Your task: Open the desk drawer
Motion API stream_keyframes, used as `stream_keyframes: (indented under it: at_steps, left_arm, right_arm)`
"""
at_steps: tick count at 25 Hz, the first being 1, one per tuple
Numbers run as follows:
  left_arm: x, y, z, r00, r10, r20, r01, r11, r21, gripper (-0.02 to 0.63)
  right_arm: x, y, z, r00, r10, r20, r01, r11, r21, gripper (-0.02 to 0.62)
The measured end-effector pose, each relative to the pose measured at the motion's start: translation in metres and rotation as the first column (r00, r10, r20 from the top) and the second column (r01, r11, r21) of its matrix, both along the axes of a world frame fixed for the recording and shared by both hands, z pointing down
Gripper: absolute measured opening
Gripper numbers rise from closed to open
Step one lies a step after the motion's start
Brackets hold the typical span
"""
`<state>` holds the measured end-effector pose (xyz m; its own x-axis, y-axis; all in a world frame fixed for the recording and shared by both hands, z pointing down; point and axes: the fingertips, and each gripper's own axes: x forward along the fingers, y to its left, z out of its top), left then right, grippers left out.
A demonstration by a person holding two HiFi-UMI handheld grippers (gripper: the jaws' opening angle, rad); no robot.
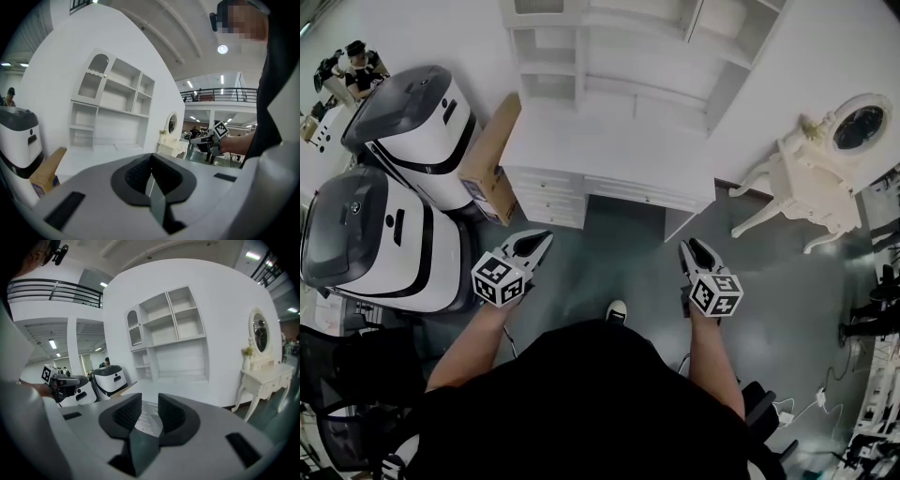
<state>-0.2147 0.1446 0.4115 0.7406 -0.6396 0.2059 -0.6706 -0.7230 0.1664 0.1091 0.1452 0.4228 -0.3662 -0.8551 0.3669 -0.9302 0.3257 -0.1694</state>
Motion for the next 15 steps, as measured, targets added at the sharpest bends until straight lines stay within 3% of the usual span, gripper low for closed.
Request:
stream_keyframes:
  at_steps: [15]
  left_arm:
    - [0.075, -0.07, -0.004, 0.999, -0.021, 0.038, 0.022, 1.0, -0.018, 0.009]
  right_arm:
    - [0.065, -0.083, 0.015, 0.998, -0.067, 0.019, 0.068, 0.997, -0.029, 0.116]
